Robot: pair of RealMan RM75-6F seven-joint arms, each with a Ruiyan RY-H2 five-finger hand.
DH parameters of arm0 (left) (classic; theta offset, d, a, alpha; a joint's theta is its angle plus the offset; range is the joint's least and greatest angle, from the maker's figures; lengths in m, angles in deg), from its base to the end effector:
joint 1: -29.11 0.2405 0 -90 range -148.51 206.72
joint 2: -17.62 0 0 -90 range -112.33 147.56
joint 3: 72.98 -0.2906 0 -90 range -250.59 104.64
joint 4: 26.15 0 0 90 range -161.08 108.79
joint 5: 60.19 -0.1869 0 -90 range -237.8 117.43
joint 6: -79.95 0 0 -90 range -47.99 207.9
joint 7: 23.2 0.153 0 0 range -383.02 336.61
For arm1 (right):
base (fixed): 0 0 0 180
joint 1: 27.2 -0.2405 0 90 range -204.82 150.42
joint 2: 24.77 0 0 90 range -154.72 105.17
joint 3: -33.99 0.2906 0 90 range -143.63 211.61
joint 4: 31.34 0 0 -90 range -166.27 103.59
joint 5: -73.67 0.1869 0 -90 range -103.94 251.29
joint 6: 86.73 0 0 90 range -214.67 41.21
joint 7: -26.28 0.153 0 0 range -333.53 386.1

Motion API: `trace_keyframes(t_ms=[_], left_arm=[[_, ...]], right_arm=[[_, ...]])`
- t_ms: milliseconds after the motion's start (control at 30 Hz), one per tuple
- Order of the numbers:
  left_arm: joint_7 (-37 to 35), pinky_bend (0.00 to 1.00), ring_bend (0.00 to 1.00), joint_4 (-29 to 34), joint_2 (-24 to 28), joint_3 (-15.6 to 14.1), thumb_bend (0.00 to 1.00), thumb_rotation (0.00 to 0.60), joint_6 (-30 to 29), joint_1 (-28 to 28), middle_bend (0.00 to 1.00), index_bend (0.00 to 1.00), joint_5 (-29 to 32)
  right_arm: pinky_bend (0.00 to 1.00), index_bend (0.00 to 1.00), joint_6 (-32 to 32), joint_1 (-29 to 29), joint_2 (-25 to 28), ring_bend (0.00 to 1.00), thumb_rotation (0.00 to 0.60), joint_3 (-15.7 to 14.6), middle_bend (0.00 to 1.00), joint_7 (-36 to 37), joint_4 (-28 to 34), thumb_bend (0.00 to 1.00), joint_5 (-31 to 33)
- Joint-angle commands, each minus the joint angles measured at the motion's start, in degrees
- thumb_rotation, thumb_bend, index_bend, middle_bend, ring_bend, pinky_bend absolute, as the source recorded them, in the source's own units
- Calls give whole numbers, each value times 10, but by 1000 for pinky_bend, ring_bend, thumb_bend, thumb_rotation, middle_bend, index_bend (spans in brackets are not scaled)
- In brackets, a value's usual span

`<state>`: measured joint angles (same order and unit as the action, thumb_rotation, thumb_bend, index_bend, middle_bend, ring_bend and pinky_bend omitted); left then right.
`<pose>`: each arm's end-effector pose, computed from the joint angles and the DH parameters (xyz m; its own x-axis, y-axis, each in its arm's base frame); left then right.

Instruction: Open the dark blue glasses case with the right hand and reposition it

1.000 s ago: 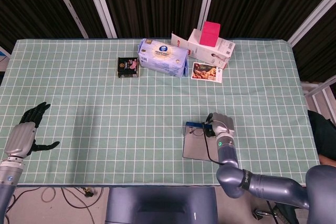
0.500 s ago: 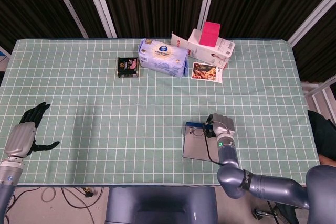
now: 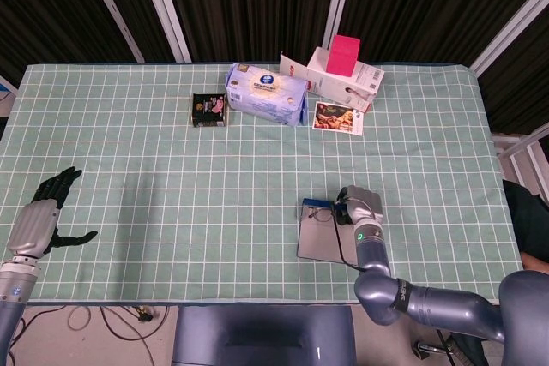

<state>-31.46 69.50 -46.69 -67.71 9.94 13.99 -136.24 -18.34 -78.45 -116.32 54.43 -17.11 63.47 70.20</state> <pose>-0.3156 0.2522 0.1661 0.1716 0.1706 0.9703 0.9845 0.0076 -0.1754 -0.1781 -0.3766 -0.0058 0.1441 -0.5061 0.8503 -0.9093 0.2712 0.3155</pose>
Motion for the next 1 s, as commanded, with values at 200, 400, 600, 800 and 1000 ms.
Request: trace_keyframes(t_ms=[200, 400, 600, 800, 1000], left_arm=[[-1, 0, 0, 0, 0, 0, 14, 600, 0, 0, 0, 0, 1], [-2, 0, 0, 1, 1, 0, 15, 600, 0, 0, 0, 0, 1], [-2, 0, 0, 2, 1, 1, 14, 600, 0, 1, 0, 0, 1], [-3, 0, 0, 2, 1, 1, 14, 600, 0, 1, 0, 0, 2], [-2, 0, 0, 2, 1, 1, 14, 600, 1, 1, 0, 0, 3]], right_arm=[[1000, 516, 3, 0, 3, 1000, 600, 7, 931, 9, 8, 563, -9], [1000, 516, 10, 8, -5, 1000, 600, 7, 931, 39, 6, 563, -51], [1000, 516, 17, 17, -21, 1000, 600, 1, 931, 70, -11, 561, -103], [1000, 516, 27, 27, -43, 1000, 600, -9, 931, 101, -39, 551, -160], [1000, 516, 43, 35, -66, 1000, 600, -31, 931, 118, -78, 551, -231]])
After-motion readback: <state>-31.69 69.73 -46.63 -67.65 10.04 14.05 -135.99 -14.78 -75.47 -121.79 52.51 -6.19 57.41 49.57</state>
